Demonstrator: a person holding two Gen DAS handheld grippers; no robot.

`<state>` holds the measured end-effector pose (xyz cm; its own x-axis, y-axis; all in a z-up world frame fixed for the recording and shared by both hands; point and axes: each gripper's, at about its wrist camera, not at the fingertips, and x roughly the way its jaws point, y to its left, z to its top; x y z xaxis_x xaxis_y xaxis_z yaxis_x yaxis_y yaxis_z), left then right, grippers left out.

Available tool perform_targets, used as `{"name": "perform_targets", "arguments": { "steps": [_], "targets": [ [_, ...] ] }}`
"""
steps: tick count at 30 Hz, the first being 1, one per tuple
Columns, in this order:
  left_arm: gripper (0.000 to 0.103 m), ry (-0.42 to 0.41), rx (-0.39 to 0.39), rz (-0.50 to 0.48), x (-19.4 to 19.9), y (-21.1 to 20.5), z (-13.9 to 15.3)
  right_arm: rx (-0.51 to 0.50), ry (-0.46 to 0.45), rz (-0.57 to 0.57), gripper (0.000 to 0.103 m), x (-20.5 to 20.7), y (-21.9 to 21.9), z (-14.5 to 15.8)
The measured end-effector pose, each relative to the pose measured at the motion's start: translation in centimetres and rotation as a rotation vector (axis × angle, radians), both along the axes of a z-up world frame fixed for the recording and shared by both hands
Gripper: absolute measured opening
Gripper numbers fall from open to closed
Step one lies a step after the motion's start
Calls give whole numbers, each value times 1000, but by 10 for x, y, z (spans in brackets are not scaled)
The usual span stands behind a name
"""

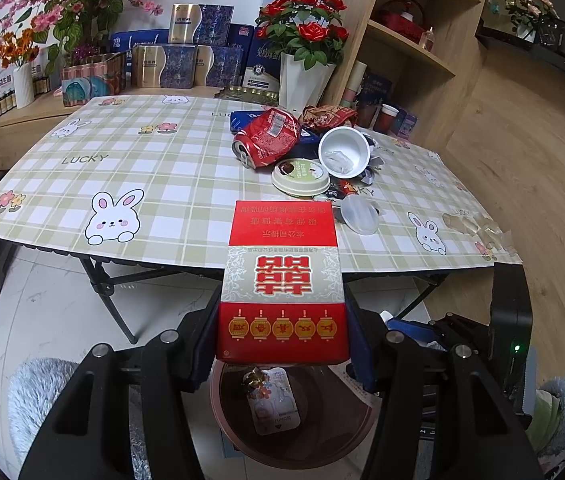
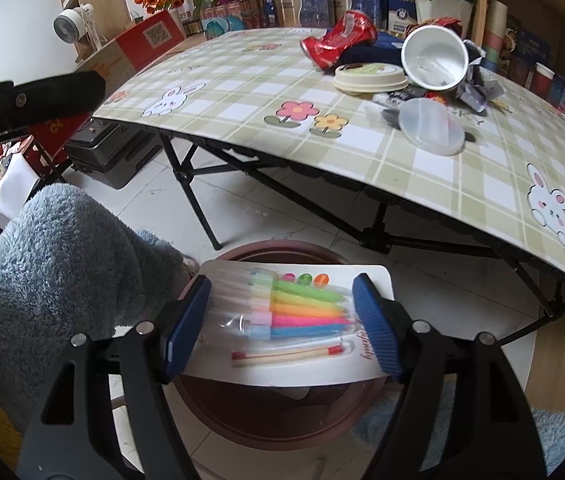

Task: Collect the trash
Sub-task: 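Carry the marker card down to the bin and open the right tool, then lower the red box into the bin and open the left tool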

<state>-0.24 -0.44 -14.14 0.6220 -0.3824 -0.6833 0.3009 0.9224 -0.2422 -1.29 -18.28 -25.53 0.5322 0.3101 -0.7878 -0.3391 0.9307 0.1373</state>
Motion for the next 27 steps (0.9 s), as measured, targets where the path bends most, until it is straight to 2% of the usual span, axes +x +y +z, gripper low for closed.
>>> {"name": "perform_targets", "arguments": {
  "steps": [2, 5, 8, 11, 14, 19, 21, 24, 27],
  "targets": [
    [54, 1, -2, 0, 0, 0, -1, -7, 4, 7, 74, 0, 1, -1],
    [54, 0, -2, 2, 0, 0, -1, -16, -2, 2, 83, 0, 1, -1],
    [54, 0, -1, -1, 0, 0, -1, -10, -2, -12, 84, 0, -2, 0],
    [54, -20, 18, -9, 0, -1, 0, -11, -26, -54, 88, 0, -10, 5],
    [54, -106, 71, -52, -2, -7, 5, -19, -115, -107, 94, -1, -23, 21],
    [54, -163, 75, -176, 4, -15, 4, -71, -304, -208, 97, -9, -54, 52],
    [54, -154, 89, -209, 7, -23, -6, -75, -344, -272, 97, -13, -67, 56],
    [54, -114, 98, -235, 7, -32, -28, -62, -328, -329, 97, -11, -77, 50],
    [54, -50, 129, -276, 5, -44, -54, -85, -303, -324, 97, -7, -70, 42]
  ]
}}
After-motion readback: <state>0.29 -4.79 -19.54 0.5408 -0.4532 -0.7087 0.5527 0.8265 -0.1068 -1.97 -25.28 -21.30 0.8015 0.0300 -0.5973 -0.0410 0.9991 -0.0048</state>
